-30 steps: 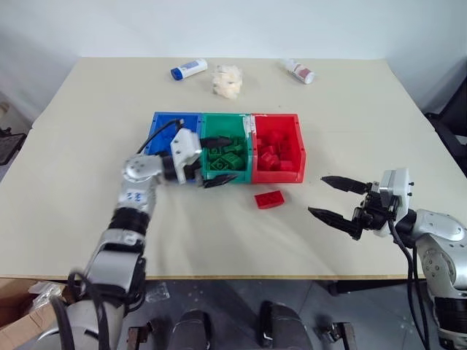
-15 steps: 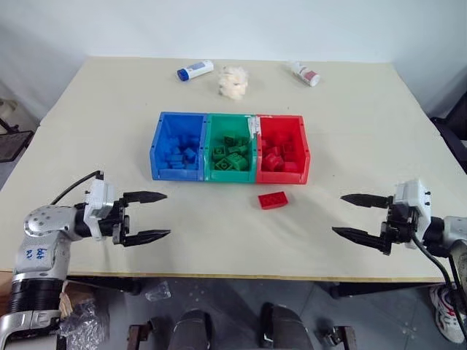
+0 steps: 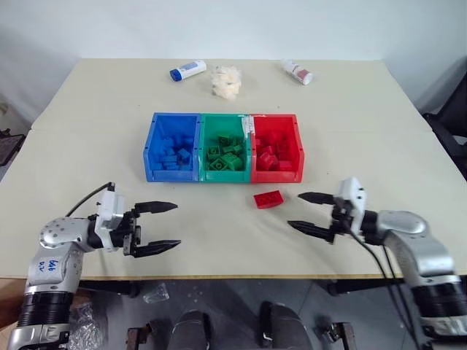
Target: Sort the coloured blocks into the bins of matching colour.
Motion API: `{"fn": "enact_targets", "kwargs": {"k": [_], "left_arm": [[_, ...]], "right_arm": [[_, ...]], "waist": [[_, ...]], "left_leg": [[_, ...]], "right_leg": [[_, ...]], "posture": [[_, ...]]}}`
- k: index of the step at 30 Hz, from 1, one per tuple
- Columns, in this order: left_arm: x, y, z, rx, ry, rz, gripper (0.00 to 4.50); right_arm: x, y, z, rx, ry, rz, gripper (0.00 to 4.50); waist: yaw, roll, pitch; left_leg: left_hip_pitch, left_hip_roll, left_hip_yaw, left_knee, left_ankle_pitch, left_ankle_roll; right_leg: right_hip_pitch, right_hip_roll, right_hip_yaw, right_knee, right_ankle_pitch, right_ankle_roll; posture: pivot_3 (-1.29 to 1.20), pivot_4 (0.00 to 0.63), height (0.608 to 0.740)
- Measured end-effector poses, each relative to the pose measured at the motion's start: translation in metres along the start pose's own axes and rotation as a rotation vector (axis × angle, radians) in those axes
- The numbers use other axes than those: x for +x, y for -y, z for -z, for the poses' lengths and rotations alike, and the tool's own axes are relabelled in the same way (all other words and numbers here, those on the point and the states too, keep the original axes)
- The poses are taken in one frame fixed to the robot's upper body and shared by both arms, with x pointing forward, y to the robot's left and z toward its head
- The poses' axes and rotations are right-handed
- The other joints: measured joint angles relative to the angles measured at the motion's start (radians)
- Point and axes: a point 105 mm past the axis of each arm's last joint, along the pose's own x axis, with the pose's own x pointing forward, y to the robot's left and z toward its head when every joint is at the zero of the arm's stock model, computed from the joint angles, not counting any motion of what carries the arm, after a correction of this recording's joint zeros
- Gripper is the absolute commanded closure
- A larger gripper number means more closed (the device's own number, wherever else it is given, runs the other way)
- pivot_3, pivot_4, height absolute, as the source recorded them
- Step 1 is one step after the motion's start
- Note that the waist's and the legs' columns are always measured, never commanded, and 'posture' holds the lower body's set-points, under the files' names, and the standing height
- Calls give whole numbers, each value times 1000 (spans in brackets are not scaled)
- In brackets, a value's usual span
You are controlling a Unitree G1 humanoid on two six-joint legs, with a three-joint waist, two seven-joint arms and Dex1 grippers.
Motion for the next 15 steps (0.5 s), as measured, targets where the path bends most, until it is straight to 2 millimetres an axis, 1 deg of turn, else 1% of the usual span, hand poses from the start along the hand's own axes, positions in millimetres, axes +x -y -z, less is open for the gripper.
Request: {"fn": "enact_targets", "kwargs": {"k": [5, 10, 15], "left_arm": [[4, 3, -1, 7, 9, -11, 56], [6, 8, 0, 3, 7, -20, 56], [9, 11, -4, 21, 17, -24, 56]], "right_arm": [[28, 5, 7, -1, 10, -18, 0], [42, 10, 11, -10, 7, -19, 0], [62, 12, 7, -38, 28, -15, 0]], "waist": [[1, 0, 0], [0, 0, 0], [-15, 0, 0]], "left_leg": [[0, 0, 0, 0, 0, 0], [0, 0, 0, 0, 0, 0], [0, 0, 0, 0, 0, 0]], "right_leg": [[0, 0, 0, 0, 0, 0], [0, 0, 0, 1, 0, 0], [0, 0, 0, 3, -1, -1]], "posture": [[0, 150, 740], [0, 150, 740], [0, 150, 740]]}}
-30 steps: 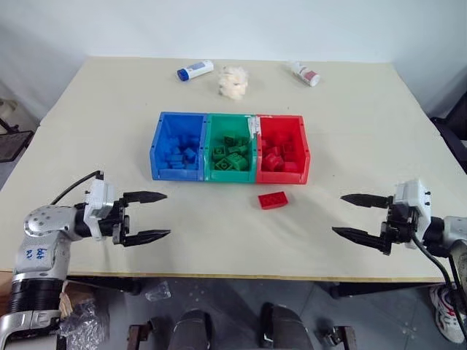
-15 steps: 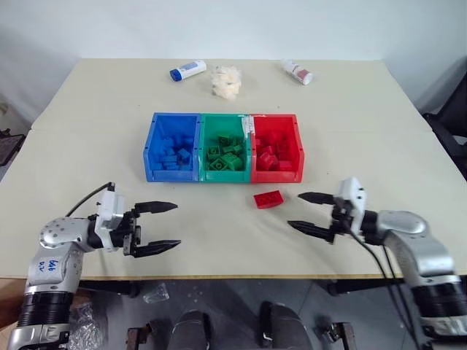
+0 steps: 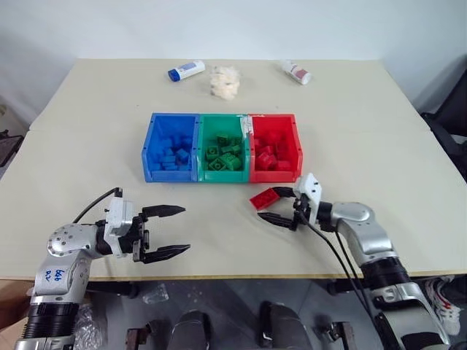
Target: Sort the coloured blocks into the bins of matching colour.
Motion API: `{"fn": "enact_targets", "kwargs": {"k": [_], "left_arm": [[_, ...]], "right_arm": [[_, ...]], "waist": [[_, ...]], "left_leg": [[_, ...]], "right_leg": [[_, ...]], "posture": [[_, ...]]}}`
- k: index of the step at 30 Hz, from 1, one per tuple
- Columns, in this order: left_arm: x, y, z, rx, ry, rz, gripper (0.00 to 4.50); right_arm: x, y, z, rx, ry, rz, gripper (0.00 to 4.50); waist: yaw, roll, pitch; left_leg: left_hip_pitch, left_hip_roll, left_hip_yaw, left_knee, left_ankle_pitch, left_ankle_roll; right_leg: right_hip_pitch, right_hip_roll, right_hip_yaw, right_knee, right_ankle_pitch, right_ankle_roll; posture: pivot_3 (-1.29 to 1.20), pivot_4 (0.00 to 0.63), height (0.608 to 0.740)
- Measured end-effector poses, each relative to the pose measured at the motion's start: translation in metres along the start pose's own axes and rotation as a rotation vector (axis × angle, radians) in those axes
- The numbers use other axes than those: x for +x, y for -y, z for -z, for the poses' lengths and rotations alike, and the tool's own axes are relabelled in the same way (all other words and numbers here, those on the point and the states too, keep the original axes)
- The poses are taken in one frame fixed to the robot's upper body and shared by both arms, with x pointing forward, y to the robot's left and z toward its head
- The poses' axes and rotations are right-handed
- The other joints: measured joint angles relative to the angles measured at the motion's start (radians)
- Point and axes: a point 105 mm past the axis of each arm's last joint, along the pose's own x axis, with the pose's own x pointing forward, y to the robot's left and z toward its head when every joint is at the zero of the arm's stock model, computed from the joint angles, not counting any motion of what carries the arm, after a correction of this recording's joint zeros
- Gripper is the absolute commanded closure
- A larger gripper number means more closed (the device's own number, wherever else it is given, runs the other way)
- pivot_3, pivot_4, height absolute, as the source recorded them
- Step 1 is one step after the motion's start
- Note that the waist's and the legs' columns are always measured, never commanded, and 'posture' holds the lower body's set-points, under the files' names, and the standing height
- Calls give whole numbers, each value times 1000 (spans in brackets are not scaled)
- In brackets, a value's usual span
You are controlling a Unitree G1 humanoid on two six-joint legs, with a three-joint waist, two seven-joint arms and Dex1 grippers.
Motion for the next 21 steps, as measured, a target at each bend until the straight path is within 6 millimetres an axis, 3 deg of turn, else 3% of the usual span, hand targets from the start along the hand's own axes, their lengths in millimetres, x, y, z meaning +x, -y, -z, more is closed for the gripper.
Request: {"fn": "enact_targets", "kwargs": {"k": [2, 4, 11, 17, 21], "left_arm": [[0, 2, 0, -1, 1, -4, 56], [0, 2, 1, -7, 0, -13, 0], [0, 1, 1, -4, 0, -26, 0], [0, 0, 1, 1, 2, -29, 0], [1, -1, 0, 10, 5, -27, 0]], "right_arm": [[4, 1, -1, -3, 6, 5, 0], [6, 1, -1, -1, 9, 17, 423], [9, -3, -1, 16, 22, 18, 2675], [5, -23, -6, 49, 59, -22, 2675], [-1, -23, -18, 38, 85, -6, 2675]], "waist": [[-4, 0, 0], [-7, 0, 0], [-7, 0, 0], [-6, 0, 0], [-6, 0, 0]], "left_leg": [[0, 0, 0, 0, 0, 0], [0, 0, 0, 0, 0, 0], [0, 0, 0, 0, 0, 0], [0, 0, 0, 0, 0, 0], [0, 0, 0, 0, 0, 0]], "right_leg": [[0, 0, 0, 0, 0, 0], [0, 0, 0, 0, 0, 0], [0, 0, 0, 0, 0, 0], [0, 0, 0, 0, 0, 0], [-1, 0, 0, 0, 0, 0]], "posture": [[0, 150, 740], [0, 150, 740], [0, 150, 740], [0, 150, 740], [0, 150, 740]]}}
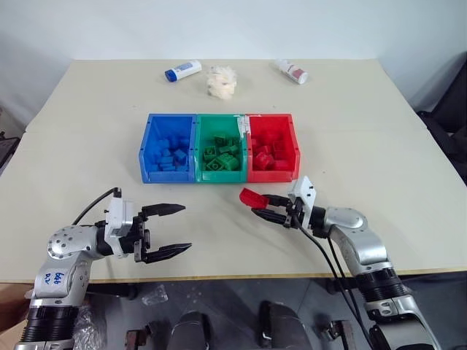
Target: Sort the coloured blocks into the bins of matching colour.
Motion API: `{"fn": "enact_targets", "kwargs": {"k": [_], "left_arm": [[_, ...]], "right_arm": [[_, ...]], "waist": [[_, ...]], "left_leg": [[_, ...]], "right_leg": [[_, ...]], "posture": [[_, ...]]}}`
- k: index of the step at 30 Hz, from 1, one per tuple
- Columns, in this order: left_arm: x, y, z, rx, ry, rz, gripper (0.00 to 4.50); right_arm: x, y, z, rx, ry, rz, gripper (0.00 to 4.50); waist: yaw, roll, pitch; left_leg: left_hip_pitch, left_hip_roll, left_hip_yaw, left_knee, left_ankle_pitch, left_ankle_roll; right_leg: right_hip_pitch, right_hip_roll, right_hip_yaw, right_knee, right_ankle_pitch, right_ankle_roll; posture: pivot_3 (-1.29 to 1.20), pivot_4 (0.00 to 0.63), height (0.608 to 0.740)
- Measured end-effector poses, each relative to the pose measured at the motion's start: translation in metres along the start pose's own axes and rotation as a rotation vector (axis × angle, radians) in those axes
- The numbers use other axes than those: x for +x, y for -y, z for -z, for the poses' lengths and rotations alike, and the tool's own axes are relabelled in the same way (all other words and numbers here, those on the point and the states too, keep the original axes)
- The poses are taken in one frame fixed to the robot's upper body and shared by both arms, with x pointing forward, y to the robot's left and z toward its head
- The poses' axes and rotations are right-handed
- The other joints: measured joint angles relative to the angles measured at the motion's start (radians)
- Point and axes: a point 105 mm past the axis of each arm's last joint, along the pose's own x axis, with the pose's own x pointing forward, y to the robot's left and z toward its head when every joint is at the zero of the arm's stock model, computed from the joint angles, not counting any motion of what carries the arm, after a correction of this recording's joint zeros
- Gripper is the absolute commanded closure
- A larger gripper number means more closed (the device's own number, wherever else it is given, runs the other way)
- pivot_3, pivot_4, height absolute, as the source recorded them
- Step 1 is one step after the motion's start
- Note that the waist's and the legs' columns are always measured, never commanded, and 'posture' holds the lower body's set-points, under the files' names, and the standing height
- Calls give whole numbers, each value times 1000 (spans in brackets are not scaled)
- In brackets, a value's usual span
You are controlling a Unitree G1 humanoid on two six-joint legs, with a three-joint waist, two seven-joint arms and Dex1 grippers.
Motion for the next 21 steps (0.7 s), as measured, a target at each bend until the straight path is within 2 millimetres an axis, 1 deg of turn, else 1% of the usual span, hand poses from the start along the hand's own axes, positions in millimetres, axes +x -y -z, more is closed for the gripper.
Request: {"fn": "enact_targets", "kwargs": {"k": [3, 5, 7, 9, 10, 11, 13, 15, 17, 18, 21], "left_arm": [[-1, -4, 2, -8, 1, -12, 0], [-1, -5, 2, -6, 3, -12, 0], [0, -7, 2, 3, 8, -7, 0], [1, -9, 3, -3, 12, -9, 0], [2, -9, 4, -6, 14, -5, 0], [3, -9, 4, -8, 18, -5, 0], [3, -15, 6, -18, 20, -24, 0], [3, -18, 5, -18, 21, -45, 0], [2, -26, 4, -22, 25, -83, 0], [0, -29, 3, -26, 27, -105, 0], [-5, -38, 2, -16, 15, -171, 0]], "right_arm": [[-6, 1, -17, -13, 33, 15, 2675], [-7, 8, -34, -36, 70, 48, 2675], [-5, 23, -53, -77, 103, 100, 2675], [-5, 49, -74, -119, 132, 184, 2675], [-6, 61, -85, -139, 154, 225, 2439], [-7, 68, -94, -156, 175, 251, 2151], [-6, 77, -96, -170, 171, 276, 1575], [-5, 81, -90, -163, 152, 284, 896], [-7, 78, -82, -160, 131, 257, 201], [-9, 76, -79, -163, 117, 240, 45], [-24, 72, -72, -187, 64, 204, 45]], "waist": [[1, 0, 0], [1, 0, 0], [-1, 0, 0], [-4, 0, 0], [-3, 0, 0], [-3, 0, 0], [-1, 0, 0], [1, 0, 0], [1, 0, 0], [0, 0, 0], [-1, 0, 0]], "left_leg": [[0, 0, 0, 0, 0, 0], [0, 0, 0, 0, 0, 0], [0, 0, 0, 0, 0, 0], [0, 0, 2, 0, 0, 0], [0, 0, 2, -1, 0, 0], [0, 0, 2, -2, 0, 0], [-1, 0, 2, -2, 0, 0], [-1, 0, 2, -2, 0, 0], [-2, -1, 3, -1, 0, 0], [-2, 0, 3, -1, 0, 0], [-1, 0, 3, -2, 0, 0]], "right_leg": [[0, 0, 0, 0, 0, 0], [0, 0, 0, 0, 0, 0], [-1, 0, 0, 0, 0, 0], [-2, 0, 2, 1, 0, 0], [-3, 0, 2, 2, 0, 0], [-3, 0, 2, 1, 0, -1], [-3, 0, 2, 1, 0, 0], [-3, 0, 2, 0, 0, 0], [-3, 0, 2, 0, 0, 0], [-3, 0, 2, 0, 0, 0], [-3, 0, 2, 0, 0, 0]], "posture": [[0, 150, 740], [0, 150, 740], [0, 150, 740], [0, 150, 740], [0, 150, 740], [0, 150, 740], [0, 150, 740], [0, 150, 740], [0, 150, 740], [0, 150, 740], [0, 150, 740]]}}
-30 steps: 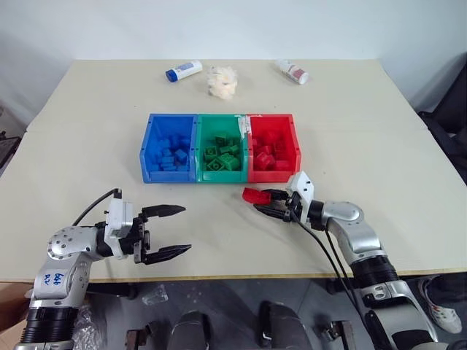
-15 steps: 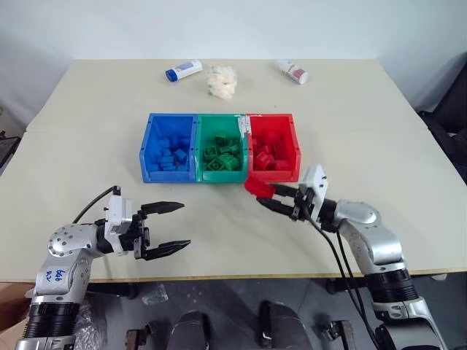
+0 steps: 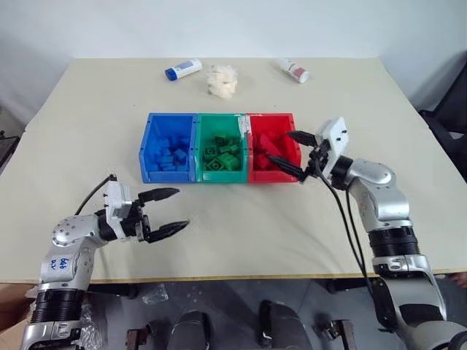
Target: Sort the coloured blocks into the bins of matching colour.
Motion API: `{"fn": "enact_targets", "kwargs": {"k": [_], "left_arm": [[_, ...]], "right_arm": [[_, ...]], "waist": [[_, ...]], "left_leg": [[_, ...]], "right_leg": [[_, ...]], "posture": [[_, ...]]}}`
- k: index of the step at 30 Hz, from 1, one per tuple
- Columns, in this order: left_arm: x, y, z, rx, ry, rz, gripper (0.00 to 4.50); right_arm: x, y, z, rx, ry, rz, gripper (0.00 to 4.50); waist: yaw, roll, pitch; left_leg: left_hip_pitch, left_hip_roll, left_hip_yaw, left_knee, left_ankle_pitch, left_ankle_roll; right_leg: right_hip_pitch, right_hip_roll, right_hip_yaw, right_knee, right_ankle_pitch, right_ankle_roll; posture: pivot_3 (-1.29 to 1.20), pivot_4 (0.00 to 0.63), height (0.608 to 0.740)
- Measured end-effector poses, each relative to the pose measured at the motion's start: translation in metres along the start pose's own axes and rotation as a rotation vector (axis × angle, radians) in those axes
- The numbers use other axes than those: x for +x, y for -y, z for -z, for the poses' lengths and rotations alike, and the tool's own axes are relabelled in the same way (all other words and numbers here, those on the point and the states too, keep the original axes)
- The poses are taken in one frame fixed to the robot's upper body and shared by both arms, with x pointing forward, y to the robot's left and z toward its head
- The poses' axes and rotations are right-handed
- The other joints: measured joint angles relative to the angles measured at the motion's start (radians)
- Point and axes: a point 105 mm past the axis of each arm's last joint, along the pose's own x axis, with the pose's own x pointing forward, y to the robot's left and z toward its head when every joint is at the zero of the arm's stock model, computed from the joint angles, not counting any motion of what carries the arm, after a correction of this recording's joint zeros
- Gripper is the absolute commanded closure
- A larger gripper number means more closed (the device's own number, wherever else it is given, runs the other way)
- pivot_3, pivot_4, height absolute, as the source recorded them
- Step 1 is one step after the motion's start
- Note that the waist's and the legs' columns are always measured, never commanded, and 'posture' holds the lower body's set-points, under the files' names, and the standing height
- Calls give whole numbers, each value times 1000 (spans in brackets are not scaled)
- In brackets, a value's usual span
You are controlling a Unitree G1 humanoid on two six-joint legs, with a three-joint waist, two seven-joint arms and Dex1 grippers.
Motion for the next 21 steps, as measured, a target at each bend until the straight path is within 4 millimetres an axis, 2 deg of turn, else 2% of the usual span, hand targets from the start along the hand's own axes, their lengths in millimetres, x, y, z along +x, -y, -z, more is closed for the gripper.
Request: {"fn": "enact_targets", "kwargs": {"k": [4, 8, 11, 14, 17, 21], "left_arm": [[-5, -4, 3, 26, -34, -46, 0], [-24, -6, 3, 57, -81, -69, 0], [-33, -9, 5, 70, -105, -74, 0], [-52, -13, 12, 55, -150, -106, 0], [-59, -15, 13, 59, -151, -124, 0], [-62, -17, 14, 54, -156, -137, 0]], "right_arm": [[-33, -14, 7, -20, -88, -139, 45], [-73, -20, 23, -14, -228, -246, 45], [-84, -19, 25, -30, -264, -285, 45], [-93, -14, 30, -23, -294, -284, 45], [-94, -13, 32, -17, -296, -284, 45], [-89, -9, 24, -47, -278, -283, 45]], "waist": [[2, 0, 0], [1, 0, 0], [-4, 0, 0], [-3, 0, 0], [0, 0, 0], [2, 0, 0]], "left_leg": [[0, 0, 0, 0, 0, 0], [0, 0, 0, 0, 0, 0], [3, 1, 2, 0, 0, 0], [2, 1, 3, 0, 0, 0], [2, 1, 3, 0, 0, 0], [2, 1, 3, 0, 0, 0]], "right_leg": [[0, 0, 0, 0, 0, 0], [0, 0, 0, -1, 0, 0], [0, 0, 1, 1, 0, 0], [0, 0, 1, 0, 0, 0], [0, 0, 2, 0, 0, 0], [0, 0, 2, 0, 0, 0]], "posture": [[0, 150, 740], [0, 150, 740], [0, 150, 740], [0, 150, 740], [0, 150, 740], [0, 150, 740]]}}
